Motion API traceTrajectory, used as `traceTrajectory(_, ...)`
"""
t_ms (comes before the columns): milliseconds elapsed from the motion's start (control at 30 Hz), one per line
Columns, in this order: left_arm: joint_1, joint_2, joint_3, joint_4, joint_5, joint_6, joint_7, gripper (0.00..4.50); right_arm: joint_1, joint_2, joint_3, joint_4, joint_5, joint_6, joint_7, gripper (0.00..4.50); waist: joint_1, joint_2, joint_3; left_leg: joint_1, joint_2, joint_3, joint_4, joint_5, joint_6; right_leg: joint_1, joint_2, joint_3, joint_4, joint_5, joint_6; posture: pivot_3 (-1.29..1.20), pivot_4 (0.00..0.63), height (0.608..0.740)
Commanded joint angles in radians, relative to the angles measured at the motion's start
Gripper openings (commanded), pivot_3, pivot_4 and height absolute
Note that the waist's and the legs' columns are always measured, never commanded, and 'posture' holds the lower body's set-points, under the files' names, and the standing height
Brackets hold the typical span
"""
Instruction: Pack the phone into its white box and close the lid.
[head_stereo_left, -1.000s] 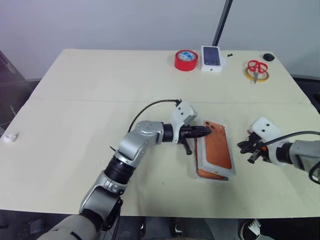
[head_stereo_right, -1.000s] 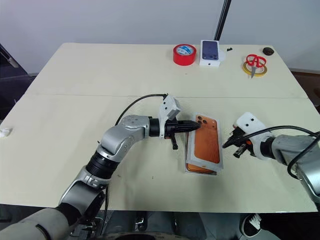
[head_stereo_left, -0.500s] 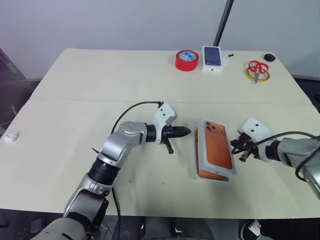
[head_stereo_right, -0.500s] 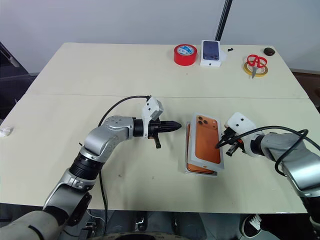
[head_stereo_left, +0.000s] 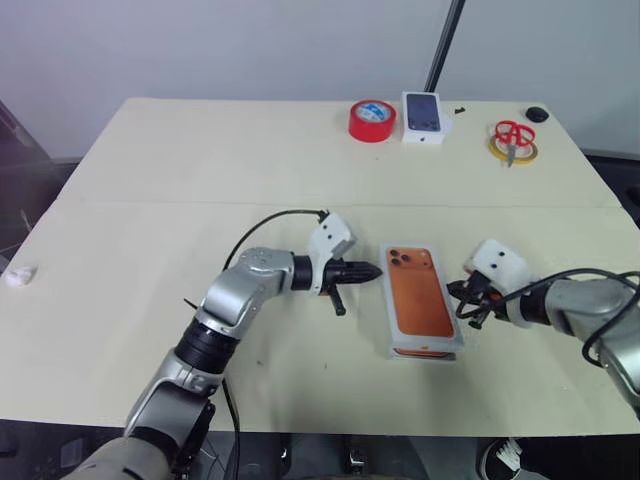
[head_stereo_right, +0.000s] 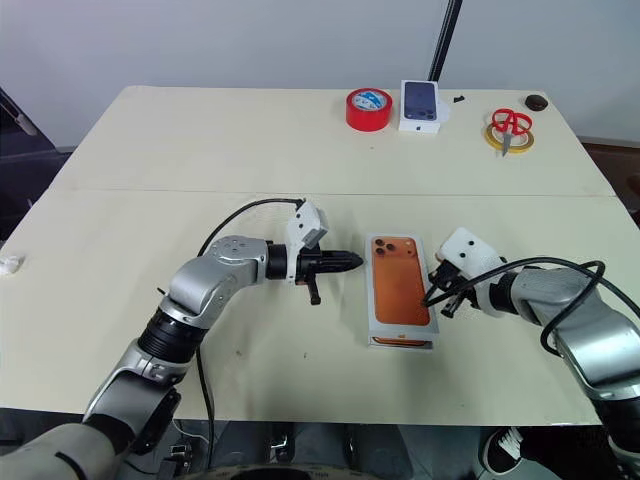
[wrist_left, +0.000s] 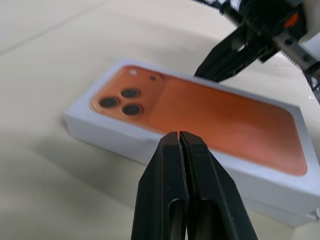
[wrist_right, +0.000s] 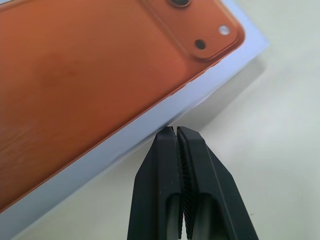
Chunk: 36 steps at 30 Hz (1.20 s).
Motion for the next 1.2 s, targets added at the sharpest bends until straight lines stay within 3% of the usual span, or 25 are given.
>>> traceTrajectory(33, -0.006, -0.005, 0.007, -0.003, 0.004, -0.016, 0.007, 0.04, 0.020, -0.023, -0.039, -0.061, 0.007, -0.011, 0.020, 0.11, 0.001, 0.000, 0.000, 0.000, 0.000, 0.000, 0.000, 0.000, 0.000, 0.000, 0.000, 0.000, 0.000, 0.000, 0.000, 0.00, 0.150, 0.690)
traceTrajectory(267, -0.091, -0.050, 0.077, 0.220, 0.064, -0.071, 0.133, 0.04, 0.019, -0.017, -0.048, -0.046, -0.014, -0.014, 0.008, 0.11, 0.000, 0.000, 0.000, 0.000, 0.000, 0.000, 0.001, -0.003, 0.005, 0.000, 0.000, 0.000, 0.000, 0.000, 0.000, 0.00, 0.150, 0.690)
traceTrajectory(767, -0.321, -0.214, 0.097, 0.683, 0.164, -0.284, 0.154, 0.04, 0.003, 0.019, -0.023, -0.025, -0.036, -0.016, -0.031, 0.11, 0.001, 0.000, 0.000, -0.002, 0.000, 0.000, 0.004, -0.004, 0.006, 0.000, 0.000, -0.001, 0.000, 0.000, 0.000, 0.00, 0.150, 0.690)
traceTrajectory(900, -0.328, -0.232, 0.098, 0.702, 0.169, -0.298, 0.123, 0.04, 0.000, 0.027, -0.018, -0.028, -0.036, -0.013, -0.039, 0.11, 0.001, 0.000, 0.000, -0.002, 0.000, 0.000, 0.004, -0.004, 0.006, 0.000, 0.000, -0.001, 0.001, 0.000, 0.000, 0.00, 0.150, 0.690)
traceTrajectory(1200, -0.262, -0.232, 0.149, 0.529, 0.085, -0.191, 0.049, 0.04, -0.012, 0.045, -0.015, -0.033, -0.022, -0.007, -0.040, 0.11, 0.001, 0.000, 0.000, -0.002, 0.000, 0.000, 0.005, -0.001, 0.002, 0.000, 0.000, -0.001, 0.001, 0.000, 0.000, 0.00, 0.150, 0.690)
